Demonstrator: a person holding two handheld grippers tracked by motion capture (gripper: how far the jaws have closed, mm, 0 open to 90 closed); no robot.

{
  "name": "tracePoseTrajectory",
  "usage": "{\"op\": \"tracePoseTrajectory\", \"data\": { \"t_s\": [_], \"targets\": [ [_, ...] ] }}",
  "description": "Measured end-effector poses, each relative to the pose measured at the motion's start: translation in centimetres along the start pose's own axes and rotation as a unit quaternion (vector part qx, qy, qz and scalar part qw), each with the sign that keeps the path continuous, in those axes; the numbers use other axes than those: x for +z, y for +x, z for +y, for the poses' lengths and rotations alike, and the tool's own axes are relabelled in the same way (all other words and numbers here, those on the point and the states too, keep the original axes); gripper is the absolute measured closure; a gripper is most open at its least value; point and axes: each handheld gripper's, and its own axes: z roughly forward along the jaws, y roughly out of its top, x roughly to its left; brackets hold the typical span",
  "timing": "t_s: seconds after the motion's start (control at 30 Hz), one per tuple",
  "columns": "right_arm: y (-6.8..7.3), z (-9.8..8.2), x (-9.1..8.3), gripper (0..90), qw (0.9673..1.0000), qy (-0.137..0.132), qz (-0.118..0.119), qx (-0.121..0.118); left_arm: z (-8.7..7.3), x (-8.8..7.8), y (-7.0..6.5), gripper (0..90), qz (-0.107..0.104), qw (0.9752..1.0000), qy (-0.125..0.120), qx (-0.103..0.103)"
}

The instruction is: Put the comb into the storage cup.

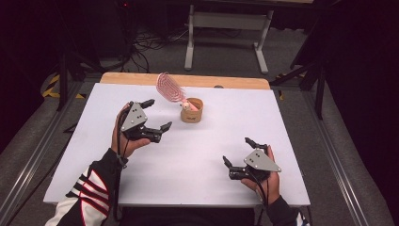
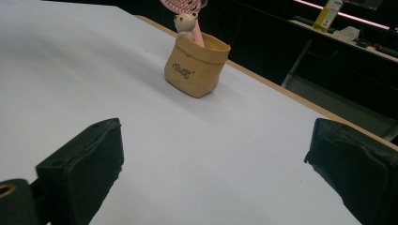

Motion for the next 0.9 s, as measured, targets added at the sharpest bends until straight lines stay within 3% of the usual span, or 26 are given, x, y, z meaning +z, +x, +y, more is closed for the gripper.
{"op": "tracePoseTrajectory", "data": {
  "t_s": [0.4, 0.63, 0.9],
  "targets": [
    [0.2, 0.1, -0.1, 4.3, 1.0000, -0.002, 0.003, -0.006, -0.4, -0.4, -1.6, 6.6, -0.017, 0.9997, 0.003, 0.016],
    [0.2, 0.2, -0.2, 4.3, 1.0000, -0.006, 0.002, -0.007, -1.0, -0.7, -2.4, 6.5, -0.030, 0.9994, 0.008, 0.014],
    [0.4, 0.2, -0.3, 4.3, 0.9999, -0.007, 0.004, -0.013, -1.3, -1.4, -3.1, 6.3, -0.031, 0.9989, 0.015, 0.032]
  ]
}}
